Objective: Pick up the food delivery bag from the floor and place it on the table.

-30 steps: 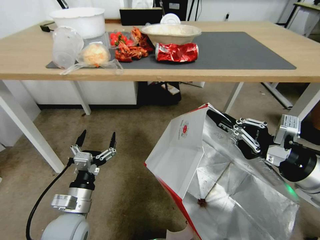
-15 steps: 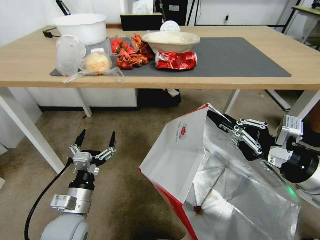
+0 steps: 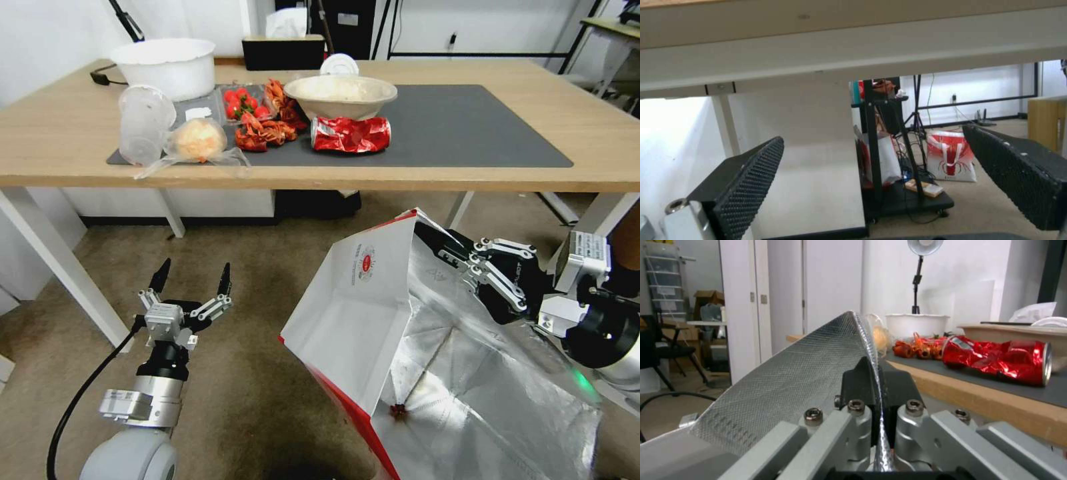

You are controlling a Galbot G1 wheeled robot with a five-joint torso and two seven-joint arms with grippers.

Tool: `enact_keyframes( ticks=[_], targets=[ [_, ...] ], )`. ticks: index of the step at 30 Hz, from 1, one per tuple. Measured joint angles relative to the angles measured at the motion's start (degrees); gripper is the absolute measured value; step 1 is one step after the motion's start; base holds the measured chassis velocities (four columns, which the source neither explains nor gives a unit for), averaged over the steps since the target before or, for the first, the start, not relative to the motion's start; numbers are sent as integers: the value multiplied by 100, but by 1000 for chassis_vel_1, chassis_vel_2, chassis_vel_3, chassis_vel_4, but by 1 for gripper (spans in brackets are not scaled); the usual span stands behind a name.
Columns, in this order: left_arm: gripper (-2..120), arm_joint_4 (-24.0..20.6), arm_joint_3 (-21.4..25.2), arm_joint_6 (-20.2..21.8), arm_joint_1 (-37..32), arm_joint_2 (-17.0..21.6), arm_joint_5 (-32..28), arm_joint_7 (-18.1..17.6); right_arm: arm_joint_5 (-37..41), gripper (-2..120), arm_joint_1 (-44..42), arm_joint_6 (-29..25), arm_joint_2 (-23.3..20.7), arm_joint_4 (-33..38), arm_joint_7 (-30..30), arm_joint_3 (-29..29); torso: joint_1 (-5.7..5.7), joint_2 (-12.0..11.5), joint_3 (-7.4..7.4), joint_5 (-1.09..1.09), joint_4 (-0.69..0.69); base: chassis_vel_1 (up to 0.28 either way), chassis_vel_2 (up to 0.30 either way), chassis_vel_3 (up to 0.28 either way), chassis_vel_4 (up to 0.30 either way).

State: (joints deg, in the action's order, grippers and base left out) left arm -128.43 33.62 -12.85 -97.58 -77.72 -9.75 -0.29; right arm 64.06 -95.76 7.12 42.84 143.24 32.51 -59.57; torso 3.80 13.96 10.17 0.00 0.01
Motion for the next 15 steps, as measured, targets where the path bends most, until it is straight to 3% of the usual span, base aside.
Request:
enact_keyframes(
  ticks=[15],
  targets=[
    [100, -12, 7, 19, -2, 0, 14, -1, 145, 0, -11, 21, -36, -26, 178, -7, 97, 324, 229, 0, 0, 0, 0, 0, 0]
  ],
)
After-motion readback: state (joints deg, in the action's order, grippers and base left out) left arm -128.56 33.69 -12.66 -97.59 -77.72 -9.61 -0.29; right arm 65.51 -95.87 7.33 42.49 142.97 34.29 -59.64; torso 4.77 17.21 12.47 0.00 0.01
